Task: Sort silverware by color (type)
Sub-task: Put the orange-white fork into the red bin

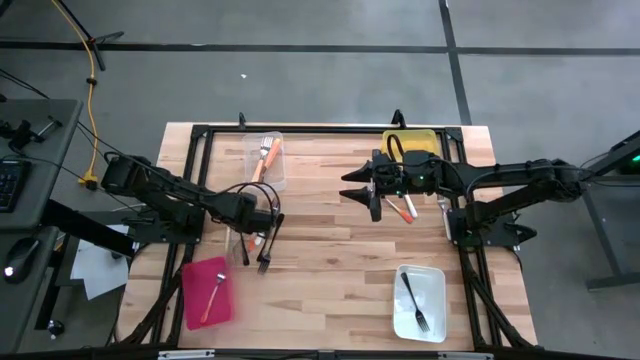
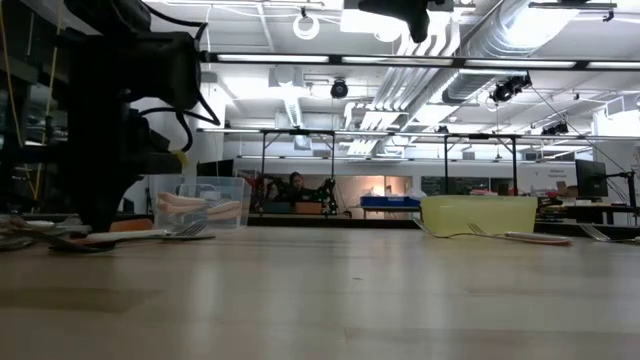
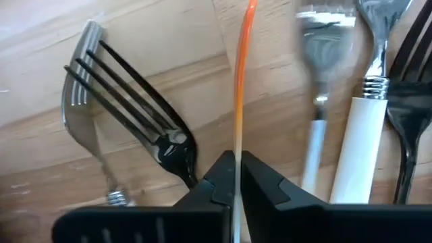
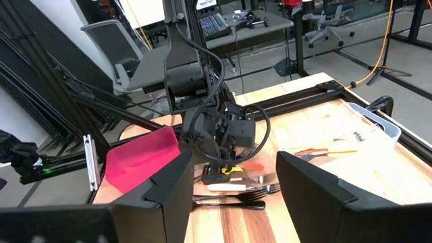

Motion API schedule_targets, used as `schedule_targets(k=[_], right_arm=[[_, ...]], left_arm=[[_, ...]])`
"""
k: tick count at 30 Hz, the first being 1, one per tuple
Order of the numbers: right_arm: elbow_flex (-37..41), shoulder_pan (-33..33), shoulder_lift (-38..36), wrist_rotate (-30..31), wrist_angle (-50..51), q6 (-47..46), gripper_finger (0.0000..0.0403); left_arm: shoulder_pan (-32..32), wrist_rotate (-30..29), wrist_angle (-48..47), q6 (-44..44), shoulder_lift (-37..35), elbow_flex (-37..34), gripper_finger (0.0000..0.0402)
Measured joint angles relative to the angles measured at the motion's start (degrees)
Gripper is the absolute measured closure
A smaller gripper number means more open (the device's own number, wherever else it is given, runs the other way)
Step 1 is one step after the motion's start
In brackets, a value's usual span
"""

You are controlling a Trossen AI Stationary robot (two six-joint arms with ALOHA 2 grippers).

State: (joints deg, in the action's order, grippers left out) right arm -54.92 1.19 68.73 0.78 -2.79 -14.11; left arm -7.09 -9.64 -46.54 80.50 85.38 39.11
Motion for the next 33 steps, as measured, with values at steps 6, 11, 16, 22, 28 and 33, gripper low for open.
schedule_targets(k=[6,11,16,22,28,33], right_arm=[[0.00,0.00,0.00,-0.01,-0.01,0.07,0.0208],[0.00,0.00,0.00,-0.01,0.00,0.11,0.0208],[0.00,0.00,0.00,-0.01,-0.01,0.19,0.0208],[0.00,0.00,0.00,-0.01,-0.09,0.22,0.0208],[0.00,0.00,0.00,-0.01,-0.21,0.22,0.0208],[0.00,0.00,0.00,0.01,-1.87,0.18,0.0208]], left_arm=[[0.00,0.05,-1.43,-0.05,-1.39,-0.11,0.0398],[0.00,-0.26,-2.63,-0.10,-3.45,-0.07,0.0399],[0.00,-0.11,-3.57,-0.95,-8.66,0.28,0.0400],[-0.02,-9.29,-1.87,-6.82,-19.58,4.78,0.0400],[0.82,-27.89,20.11,-27.58,-30.12,6.86,0.0401],[4.54,-27.04,42.08,-53.82,-32.49,6.84,0.0401]])
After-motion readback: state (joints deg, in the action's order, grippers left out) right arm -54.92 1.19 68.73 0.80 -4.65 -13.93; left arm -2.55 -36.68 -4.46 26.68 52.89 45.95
